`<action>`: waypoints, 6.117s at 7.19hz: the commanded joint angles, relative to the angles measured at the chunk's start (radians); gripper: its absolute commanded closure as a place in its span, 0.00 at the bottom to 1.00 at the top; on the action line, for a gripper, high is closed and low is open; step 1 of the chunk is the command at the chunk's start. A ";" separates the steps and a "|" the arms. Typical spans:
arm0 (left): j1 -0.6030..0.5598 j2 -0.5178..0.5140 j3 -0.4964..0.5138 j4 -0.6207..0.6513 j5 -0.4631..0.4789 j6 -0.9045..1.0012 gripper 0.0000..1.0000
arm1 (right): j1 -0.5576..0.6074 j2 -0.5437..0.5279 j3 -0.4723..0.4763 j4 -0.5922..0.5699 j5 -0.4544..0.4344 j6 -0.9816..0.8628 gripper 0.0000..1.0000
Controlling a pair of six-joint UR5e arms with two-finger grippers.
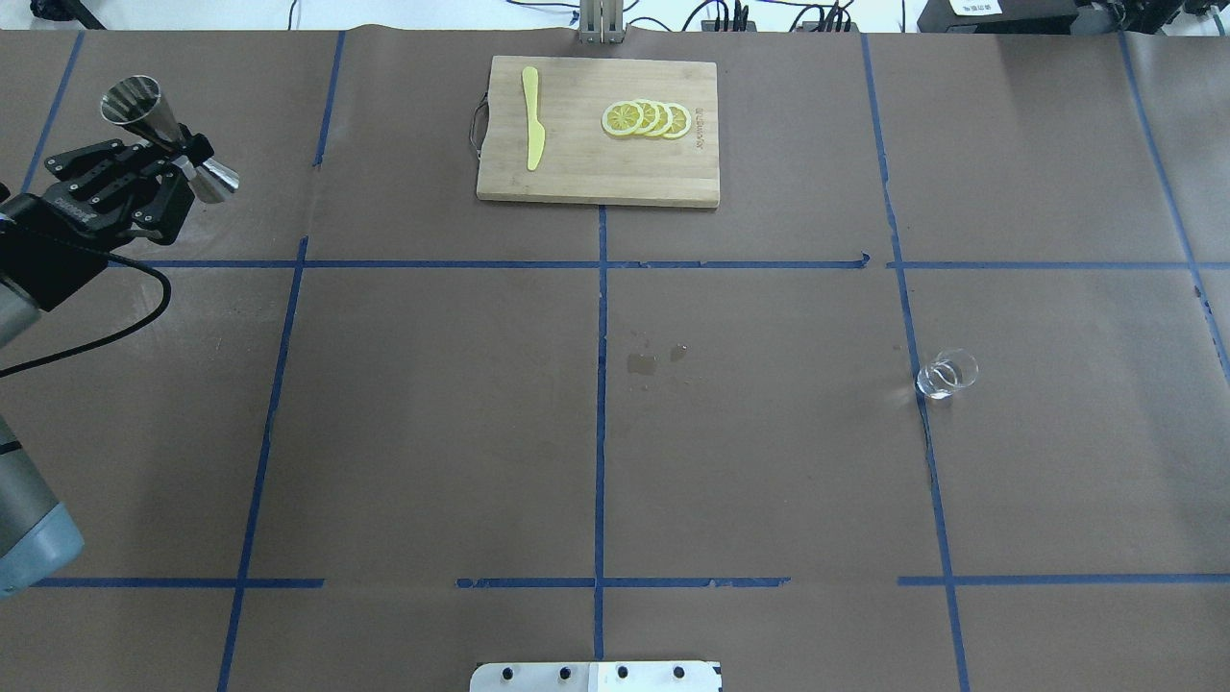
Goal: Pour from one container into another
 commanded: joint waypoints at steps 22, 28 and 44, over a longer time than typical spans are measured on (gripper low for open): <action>0.426 0.028 0.174 0.274 0.768 -0.411 1.00 | 0.000 0.009 0.001 0.000 0.000 0.000 0.00; 0.479 0.026 0.233 0.275 0.796 -0.413 1.00 | 0.000 0.007 0.001 0.002 -0.001 -0.001 0.00; 0.568 0.000 0.306 0.270 0.892 -0.459 1.00 | 0.012 0.003 0.001 0.000 0.000 -0.001 0.00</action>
